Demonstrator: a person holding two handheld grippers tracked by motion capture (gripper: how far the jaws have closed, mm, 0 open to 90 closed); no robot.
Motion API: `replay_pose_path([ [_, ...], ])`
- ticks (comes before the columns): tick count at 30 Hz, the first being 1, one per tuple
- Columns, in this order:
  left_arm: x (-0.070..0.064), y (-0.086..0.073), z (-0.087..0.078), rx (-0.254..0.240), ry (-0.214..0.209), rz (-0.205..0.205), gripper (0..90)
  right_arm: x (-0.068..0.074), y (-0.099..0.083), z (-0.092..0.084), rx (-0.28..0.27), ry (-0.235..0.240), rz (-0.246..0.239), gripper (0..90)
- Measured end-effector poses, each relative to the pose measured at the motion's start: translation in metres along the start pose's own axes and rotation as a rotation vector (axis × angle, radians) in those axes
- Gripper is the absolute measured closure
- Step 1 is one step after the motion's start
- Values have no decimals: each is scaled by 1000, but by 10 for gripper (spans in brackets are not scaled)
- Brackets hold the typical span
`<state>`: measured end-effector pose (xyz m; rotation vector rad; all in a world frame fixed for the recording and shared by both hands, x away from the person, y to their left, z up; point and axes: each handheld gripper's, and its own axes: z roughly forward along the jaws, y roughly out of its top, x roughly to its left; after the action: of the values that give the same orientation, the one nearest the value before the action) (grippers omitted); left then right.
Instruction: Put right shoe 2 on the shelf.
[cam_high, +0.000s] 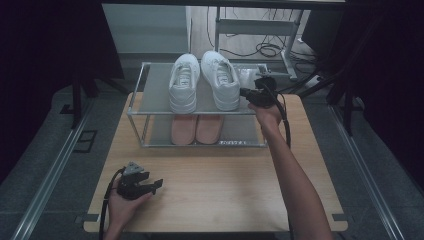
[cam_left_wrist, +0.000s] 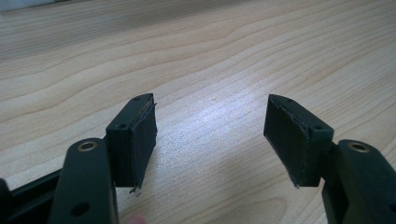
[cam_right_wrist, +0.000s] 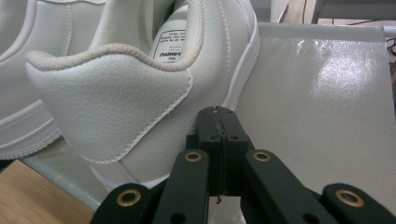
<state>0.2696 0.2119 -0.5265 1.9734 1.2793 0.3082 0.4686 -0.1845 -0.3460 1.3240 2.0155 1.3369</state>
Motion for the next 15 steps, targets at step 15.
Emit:
replay_pose_path([
  [15, 1, 0, 0, 0, 0, 3, 349, 15, 1, 3, -1, 48, -16, 899],
])
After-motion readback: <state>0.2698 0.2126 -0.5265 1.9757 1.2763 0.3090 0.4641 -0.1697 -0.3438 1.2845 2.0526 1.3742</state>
